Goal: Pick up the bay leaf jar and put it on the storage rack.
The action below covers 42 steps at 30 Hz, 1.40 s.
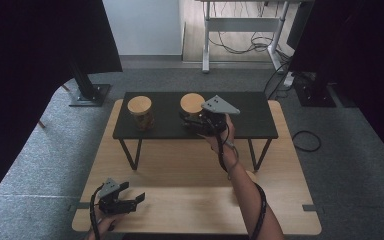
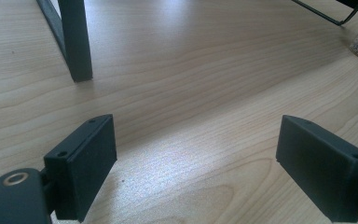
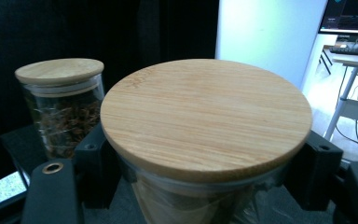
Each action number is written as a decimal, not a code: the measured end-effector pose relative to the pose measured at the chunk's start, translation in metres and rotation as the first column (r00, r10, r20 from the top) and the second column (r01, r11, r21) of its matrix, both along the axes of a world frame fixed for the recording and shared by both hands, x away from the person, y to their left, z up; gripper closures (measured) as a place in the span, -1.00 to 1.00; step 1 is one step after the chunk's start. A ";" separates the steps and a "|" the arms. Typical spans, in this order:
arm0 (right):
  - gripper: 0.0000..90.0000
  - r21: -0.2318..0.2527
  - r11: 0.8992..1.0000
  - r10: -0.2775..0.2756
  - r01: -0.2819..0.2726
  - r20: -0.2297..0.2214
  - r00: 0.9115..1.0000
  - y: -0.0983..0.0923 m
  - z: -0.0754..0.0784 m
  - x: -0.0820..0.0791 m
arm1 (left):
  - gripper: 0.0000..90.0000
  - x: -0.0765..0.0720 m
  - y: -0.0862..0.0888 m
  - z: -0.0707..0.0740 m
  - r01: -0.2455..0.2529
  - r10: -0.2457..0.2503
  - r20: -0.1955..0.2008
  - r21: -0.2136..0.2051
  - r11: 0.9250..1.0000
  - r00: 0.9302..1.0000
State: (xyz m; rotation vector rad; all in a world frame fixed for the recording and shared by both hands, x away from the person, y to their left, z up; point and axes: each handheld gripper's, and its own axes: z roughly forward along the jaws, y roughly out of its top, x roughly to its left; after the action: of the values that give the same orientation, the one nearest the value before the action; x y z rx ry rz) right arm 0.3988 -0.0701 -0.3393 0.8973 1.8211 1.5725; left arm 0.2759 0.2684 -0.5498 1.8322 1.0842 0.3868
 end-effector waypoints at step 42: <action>-0.58 -0.038 0.993 -0.115 0.113 -0.060 0.992 0.005 -0.016 0.012 | -0.75 -0.001 0.000 0.000 -0.008 0.008 0.009 0.005 1.000 1.000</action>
State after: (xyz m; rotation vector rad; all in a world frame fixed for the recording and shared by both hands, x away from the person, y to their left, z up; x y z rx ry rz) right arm 0.4104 -0.0650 -0.3556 1.0256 1.8000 1.4531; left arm 0.2745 0.2685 -0.5496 1.8300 1.0851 0.4027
